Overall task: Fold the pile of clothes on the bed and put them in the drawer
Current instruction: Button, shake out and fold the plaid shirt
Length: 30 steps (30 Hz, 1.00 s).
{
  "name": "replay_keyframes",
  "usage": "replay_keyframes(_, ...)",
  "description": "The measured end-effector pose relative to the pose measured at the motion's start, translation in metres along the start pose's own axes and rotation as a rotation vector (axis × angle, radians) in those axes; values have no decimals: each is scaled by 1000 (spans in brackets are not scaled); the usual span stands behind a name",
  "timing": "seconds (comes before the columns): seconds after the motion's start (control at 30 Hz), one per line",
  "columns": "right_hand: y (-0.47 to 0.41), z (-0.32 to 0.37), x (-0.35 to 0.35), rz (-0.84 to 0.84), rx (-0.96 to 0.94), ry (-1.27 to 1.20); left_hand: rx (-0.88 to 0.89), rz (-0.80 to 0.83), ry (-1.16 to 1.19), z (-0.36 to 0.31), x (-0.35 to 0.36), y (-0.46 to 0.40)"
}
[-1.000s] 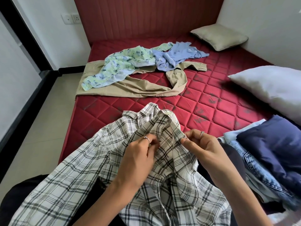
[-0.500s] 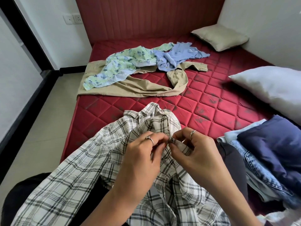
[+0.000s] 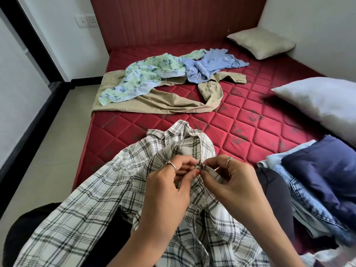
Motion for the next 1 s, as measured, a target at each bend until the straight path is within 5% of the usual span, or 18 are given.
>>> replay_keyframes(1.0, 3, -22, -1, 96, 79, -132, -239, 57, 141, 8, 5, 5)
Point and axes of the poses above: each hand's wrist, its own y-axis away from the middle knuckle, its own x-axis out of the palm, z = x × y, the point moved 5 cm from there along -y, towards the middle knuckle, and after that the axes turned 4 degrees about -y, right-handed, at the moved point
